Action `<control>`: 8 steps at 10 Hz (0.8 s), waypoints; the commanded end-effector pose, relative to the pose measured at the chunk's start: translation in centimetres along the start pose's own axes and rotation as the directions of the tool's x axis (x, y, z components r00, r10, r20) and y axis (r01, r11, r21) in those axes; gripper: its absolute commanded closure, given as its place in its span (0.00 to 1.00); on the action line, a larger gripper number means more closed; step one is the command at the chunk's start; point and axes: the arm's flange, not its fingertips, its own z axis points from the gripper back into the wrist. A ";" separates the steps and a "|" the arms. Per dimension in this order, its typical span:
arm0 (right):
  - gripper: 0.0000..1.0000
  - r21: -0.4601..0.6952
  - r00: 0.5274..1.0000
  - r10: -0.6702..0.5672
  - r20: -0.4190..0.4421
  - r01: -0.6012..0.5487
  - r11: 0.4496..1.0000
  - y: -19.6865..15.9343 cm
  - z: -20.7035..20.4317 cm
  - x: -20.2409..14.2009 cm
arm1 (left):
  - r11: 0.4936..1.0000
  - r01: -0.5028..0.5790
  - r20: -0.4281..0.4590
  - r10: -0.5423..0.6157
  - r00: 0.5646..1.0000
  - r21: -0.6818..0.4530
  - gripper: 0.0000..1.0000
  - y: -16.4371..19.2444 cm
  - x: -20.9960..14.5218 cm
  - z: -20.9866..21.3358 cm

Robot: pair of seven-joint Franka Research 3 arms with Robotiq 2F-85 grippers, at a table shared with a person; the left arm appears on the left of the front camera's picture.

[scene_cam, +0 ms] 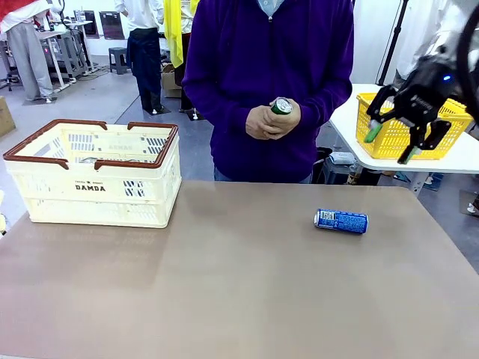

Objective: Place the drinks into the Shopping basket.
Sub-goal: Pick up one drink and place it into the Shopping basket.

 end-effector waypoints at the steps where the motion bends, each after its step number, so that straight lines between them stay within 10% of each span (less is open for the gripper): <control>1: 0.18 -0.323 0.983 -0.172 0.055 0.181 0.929 -2.0 -1.2 1.5 | 1.000 -0.009 -0.003 0.009 1.000 -0.003 0.00 -0.3 -0.4 0.7; 5: 0.18 -0.275 0.883 0.108 0.456 0.025 0.961 -3.5 -6.5 5.4 | 1.000 -0.009 -0.003 0.009 1.000 -0.003 0.00 -0.3 -0.4 0.7; 8: 0.18 -0.335 0.931 0.047 0.361 0.082 0.938 -2.0 -4.2 5.8 | 1.000 -0.009 -0.003 0.009 1.000 -0.003 0.00 -0.3 -0.4 0.7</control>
